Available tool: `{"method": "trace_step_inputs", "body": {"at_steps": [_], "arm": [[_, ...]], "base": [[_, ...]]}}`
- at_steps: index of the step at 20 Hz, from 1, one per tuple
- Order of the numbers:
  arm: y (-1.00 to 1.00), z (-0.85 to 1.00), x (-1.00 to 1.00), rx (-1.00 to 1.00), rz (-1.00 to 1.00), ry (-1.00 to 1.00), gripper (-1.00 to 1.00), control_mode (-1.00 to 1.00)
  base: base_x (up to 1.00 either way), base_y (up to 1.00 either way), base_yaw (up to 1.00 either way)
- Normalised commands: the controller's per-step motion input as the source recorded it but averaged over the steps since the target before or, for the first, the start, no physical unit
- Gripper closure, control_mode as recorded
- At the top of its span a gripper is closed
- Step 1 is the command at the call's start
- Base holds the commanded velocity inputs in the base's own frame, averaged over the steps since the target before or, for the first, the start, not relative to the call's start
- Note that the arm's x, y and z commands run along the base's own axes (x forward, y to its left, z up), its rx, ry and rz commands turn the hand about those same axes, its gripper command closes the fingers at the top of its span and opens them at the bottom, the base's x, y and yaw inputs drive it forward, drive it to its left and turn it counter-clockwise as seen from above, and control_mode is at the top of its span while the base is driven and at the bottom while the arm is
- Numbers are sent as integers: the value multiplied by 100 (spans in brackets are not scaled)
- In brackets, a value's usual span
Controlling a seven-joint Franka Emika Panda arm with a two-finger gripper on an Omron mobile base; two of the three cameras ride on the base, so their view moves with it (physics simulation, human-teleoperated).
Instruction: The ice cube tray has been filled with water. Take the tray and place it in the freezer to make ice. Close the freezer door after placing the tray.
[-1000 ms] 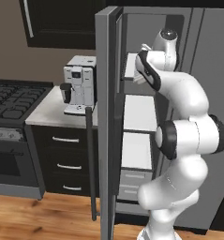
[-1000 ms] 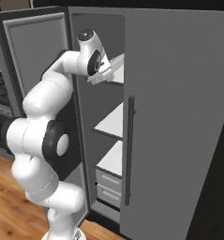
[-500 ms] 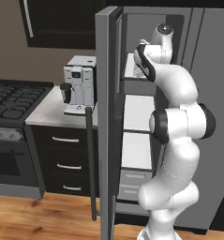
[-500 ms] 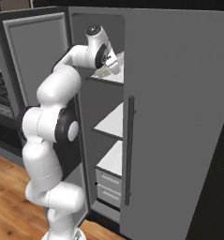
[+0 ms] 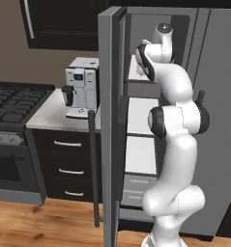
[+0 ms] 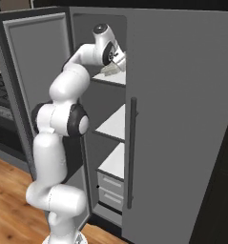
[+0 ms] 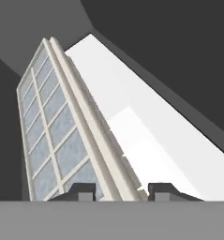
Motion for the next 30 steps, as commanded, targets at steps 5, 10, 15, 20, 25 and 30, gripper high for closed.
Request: {"method": "trace_step_inputs", "body": {"at_steps": [5,10,15,20,25,30], "arm": [[0,-47,61,-8,0,0,100,-100],[0,-23,35,-6,0,0,-100,-100],[0,19,-47,-1,0,-1,-100,-100],[0,22,-89,0,0,-1,-100,-100],[5,-49,-99,-3,0,8,-100,-100],[16,-42,-96,-11,4,-1,-100,-100]], "base": [[0,0,0],[0,0,0],[0,0,0],[0,0,0],[0,0,0],[0,0,0]]}}
